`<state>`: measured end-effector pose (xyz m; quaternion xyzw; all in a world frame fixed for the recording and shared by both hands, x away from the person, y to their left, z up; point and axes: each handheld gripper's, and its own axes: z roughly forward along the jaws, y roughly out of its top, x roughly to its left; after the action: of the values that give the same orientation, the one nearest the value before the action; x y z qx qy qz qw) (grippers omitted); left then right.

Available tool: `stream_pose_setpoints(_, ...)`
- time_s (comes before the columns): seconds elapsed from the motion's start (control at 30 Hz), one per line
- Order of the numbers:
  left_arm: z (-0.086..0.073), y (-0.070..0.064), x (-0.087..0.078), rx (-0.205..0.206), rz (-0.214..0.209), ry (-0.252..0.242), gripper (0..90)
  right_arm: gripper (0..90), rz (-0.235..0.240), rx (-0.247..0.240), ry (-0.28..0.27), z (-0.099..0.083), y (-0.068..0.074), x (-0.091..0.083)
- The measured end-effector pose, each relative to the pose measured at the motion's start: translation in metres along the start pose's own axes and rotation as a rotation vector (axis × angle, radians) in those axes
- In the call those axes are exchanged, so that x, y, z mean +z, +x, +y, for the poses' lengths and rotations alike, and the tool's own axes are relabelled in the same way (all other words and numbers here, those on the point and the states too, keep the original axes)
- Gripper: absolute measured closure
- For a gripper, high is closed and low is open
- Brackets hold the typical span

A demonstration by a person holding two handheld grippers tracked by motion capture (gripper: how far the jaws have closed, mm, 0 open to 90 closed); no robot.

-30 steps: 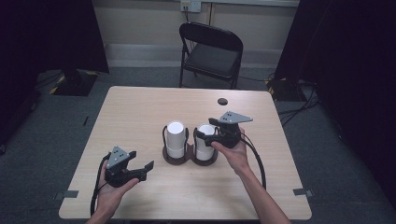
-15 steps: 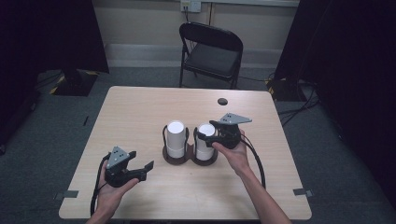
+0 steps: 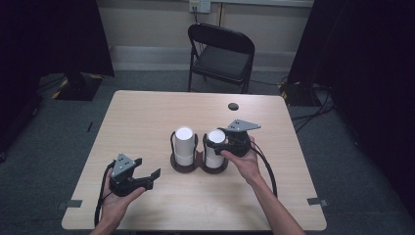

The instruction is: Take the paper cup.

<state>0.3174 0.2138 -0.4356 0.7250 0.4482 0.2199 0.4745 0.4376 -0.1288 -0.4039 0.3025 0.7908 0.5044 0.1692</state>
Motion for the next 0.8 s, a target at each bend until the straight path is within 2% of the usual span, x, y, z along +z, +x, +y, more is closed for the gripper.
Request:
stream_pose_setpoints(0.67, -0.001, 0.0011, 0.001, 0.003, 0.011, -0.005, 19.6, 33.6, 0.001, 0.007, -0.001, 0.001, 0.0001, -0.0006)
stream_pose_setpoints(0.8, -0.0013, 0.0014, 0.0012, -0.001, 0.017, -0.009, 19.5, 33.6, -0.002, 0.01, -0.018, 0.0034, -0.0006, -0.0028)
